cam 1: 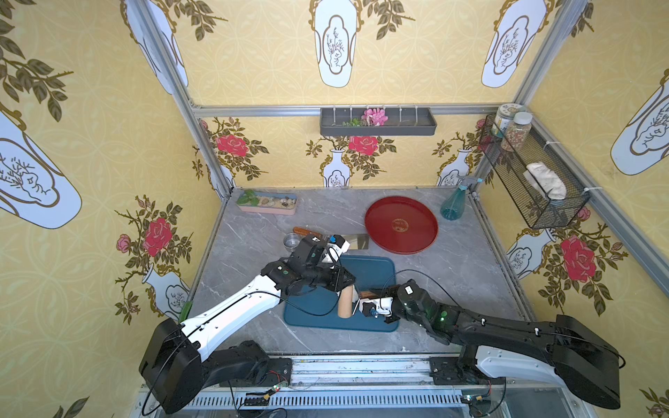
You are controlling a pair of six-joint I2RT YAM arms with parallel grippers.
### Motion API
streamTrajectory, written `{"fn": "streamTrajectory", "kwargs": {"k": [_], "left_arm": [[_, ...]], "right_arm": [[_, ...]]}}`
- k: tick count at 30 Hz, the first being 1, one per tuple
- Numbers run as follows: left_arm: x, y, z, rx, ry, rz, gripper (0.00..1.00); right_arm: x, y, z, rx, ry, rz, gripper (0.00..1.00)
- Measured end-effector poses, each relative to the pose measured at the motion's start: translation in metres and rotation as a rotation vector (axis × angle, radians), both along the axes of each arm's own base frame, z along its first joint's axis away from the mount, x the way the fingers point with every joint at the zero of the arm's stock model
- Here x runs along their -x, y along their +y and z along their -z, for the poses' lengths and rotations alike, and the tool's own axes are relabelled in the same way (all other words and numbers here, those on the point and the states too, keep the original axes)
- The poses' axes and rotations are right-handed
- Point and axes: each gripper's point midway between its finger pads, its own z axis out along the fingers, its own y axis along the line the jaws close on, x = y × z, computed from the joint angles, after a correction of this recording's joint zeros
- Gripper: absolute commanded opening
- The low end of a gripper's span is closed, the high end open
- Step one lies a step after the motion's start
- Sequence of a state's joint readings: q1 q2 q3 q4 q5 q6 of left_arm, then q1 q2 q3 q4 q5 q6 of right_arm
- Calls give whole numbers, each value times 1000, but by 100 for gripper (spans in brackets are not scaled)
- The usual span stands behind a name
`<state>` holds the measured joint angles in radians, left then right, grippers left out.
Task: Roll out the dumpling wrappers from the dough
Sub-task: Pick up the rolling pin from the center of the board.
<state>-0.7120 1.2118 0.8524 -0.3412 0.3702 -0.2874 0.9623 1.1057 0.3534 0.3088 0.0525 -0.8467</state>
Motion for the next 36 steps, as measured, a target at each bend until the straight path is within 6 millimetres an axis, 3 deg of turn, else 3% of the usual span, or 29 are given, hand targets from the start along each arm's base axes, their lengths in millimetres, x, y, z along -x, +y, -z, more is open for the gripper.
{"fn": "streamTrajectory", "kwargs": {"k": [8, 17, 22, 24, 28, 32, 36], "left_arm": [[0, 1, 6, -36, 1, -1, 19], [5, -7, 3, -14, 1, 41, 1], [4, -8, 2, -10, -1, 44, 0], [3, -8, 1, -8, -4, 43, 0], [2, -8, -2, -5, -19, 36, 0], [0, 2, 2, -36, -37, -5, 0], [0, 7, -2, -32, -58, -31, 0]], "right_arm": [[3, 1, -1, 18, 8, -26, 0], [2, -1, -1, 36, 9, -26, 0], [2, -3, -2, 41, 11, -25, 0], [1, -4, -4, 39, 10, -23, 10], [0, -4, -8, 25, 5, -12, 63], [-11, 2, -33, -74, -49, 24, 77], [-14, 4, -44, -132, -61, 46, 85]]}}
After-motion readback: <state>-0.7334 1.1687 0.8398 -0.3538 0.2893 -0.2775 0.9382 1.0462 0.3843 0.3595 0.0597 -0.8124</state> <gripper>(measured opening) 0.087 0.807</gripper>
